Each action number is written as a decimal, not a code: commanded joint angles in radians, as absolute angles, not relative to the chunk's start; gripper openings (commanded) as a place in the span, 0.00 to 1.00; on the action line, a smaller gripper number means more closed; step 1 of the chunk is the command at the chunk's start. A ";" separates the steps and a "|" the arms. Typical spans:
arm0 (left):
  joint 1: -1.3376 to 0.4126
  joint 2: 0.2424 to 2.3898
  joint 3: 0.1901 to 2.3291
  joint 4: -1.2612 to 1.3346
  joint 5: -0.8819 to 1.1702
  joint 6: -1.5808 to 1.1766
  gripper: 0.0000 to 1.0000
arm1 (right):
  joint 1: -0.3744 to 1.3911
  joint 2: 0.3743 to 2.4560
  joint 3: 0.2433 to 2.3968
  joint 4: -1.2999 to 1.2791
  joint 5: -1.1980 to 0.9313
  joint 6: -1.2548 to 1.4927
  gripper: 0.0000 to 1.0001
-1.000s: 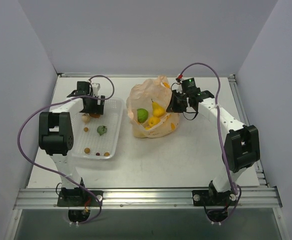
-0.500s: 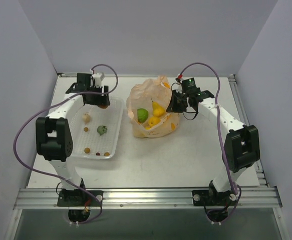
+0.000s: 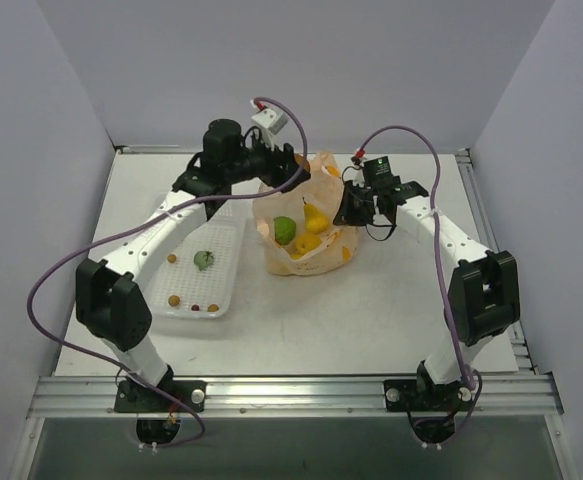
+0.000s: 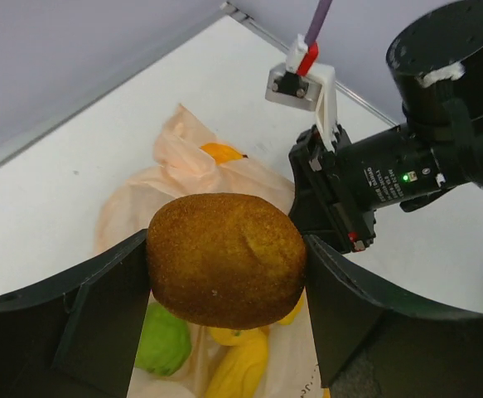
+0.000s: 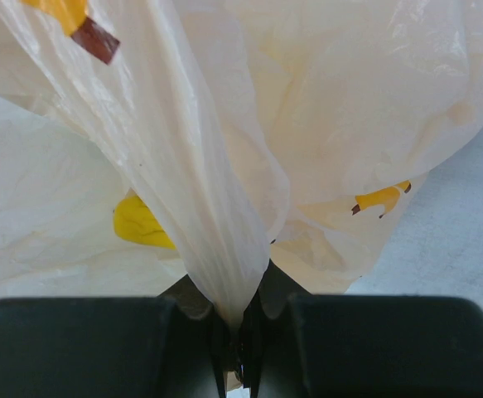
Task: Place the fake fruits into the plastic bag and tie a complex knot
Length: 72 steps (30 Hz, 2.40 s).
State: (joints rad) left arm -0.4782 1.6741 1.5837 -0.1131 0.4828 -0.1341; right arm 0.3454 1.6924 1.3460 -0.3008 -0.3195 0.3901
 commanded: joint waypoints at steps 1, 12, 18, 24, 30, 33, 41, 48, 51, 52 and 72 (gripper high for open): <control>-0.541 1.768 1.626 -0.149 0.494 -0.103 0.63 | 0.336 1.634 1.328 -0.316 -0.298 0.374 0.00; -0.572 1.830 1.542 -0.184 0.454 -0.164 0.83 | 0.311 1.531 1.249 -0.307 -0.325 0.466 0.00; -0.555 1.796 1.608 -0.175 0.581 -0.172 0.97 | 0.322 1.467 1.181 -0.259 -0.357 0.597 0.00; -0.529 1.732 1.673 -0.235 0.640 -0.172 0.97 | 0.344 1.428 1.109 -0.199 -0.364 0.663 0.00; -0.488 1.684 1.703 -0.232 0.614 -0.209 0.97 | 0.350 1.411 1.083 -0.153 -0.348 0.701 0.00; -0.488 1.703 1.736 -0.276 0.588 -0.212 0.97 | 0.356 1.414 1.080 -0.132 -0.344 0.716 0.00; -0.494 1.743 1.749 -0.285 0.522 -0.284 0.96 | 0.374 1.404 1.077 -0.106 -0.341 0.723 0.00; -0.508 1.796 1.758 -0.249 0.523 -0.336 0.96 | 0.403 1.384 1.063 -0.077 -0.330 0.710 0.00; -0.514 1.816 1.769 -0.236 0.534 -0.368 0.95 | 0.414 1.378 1.066 -0.071 -0.321 0.700 0.00; -0.518 1.819 1.767 -0.230 0.535 -0.385 0.95 | 0.419 1.373 1.066 -0.066 -0.313 0.695 0.00; -0.512 1.851 1.749 -0.129 0.739 -0.457 0.00 | 0.183 1.344 1.252 -0.169 -0.457 0.351 0.59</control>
